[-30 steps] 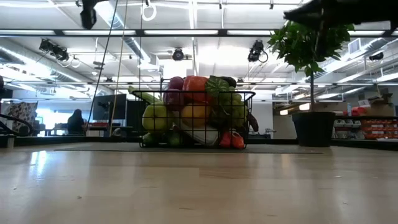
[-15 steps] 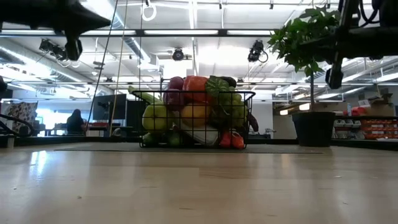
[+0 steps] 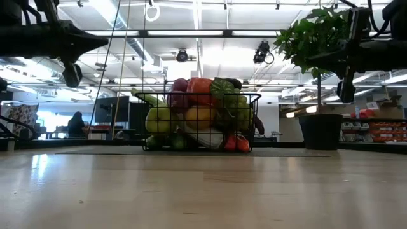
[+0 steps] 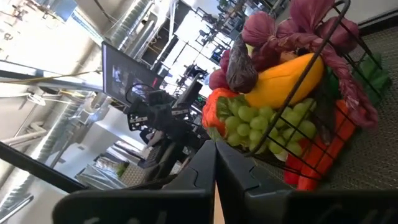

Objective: Build produce basket
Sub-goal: Return to Home Position

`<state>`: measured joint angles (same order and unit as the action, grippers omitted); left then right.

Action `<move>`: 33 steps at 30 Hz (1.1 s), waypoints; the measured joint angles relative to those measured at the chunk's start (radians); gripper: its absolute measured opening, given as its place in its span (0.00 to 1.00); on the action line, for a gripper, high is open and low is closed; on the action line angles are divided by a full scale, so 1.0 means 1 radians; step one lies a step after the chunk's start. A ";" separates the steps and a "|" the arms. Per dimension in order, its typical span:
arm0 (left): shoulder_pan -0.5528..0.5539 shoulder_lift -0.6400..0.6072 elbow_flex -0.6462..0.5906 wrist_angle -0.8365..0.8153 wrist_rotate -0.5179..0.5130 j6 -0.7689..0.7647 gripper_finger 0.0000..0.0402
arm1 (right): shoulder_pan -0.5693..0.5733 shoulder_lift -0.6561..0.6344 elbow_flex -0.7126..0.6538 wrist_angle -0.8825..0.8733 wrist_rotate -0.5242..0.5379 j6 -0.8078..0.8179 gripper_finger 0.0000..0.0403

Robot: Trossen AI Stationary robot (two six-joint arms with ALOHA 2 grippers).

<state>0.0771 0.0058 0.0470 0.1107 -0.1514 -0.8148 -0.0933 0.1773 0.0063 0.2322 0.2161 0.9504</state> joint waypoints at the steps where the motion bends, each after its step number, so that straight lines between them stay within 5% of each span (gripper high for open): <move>1: -0.009 -0.003 -0.003 0.002 -0.005 -0.004 0.00 | 0.000 -0.001 0.000 -0.010 0.000 0.000 0.03; 9: -0.081 0.000 -0.007 -0.051 -0.098 0.044 0.00 | -0.001 -0.002 0.000 -0.020 0.015 -0.029 0.02; 22: -0.081 0.013 -0.037 -0.060 -0.104 0.073 0.00 | -0.002 -0.001 0.000 -0.128 0.029 -0.067 0.03; 27: -0.081 0.015 -0.037 -0.064 -0.104 0.204 0.06 | -0.001 -0.002 0.000 -0.098 -0.059 -0.361 0.03; 33: -0.081 0.020 -0.037 -0.066 -0.106 0.642 0.06 | -0.001 -0.001 0.000 -0.143 -0.120 -0.693 0.03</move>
<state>-0.0044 0.0261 0.0097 0.0448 -0.2577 -0.1731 -0.0940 0.1768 0.0063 0.0888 0.0959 0.2575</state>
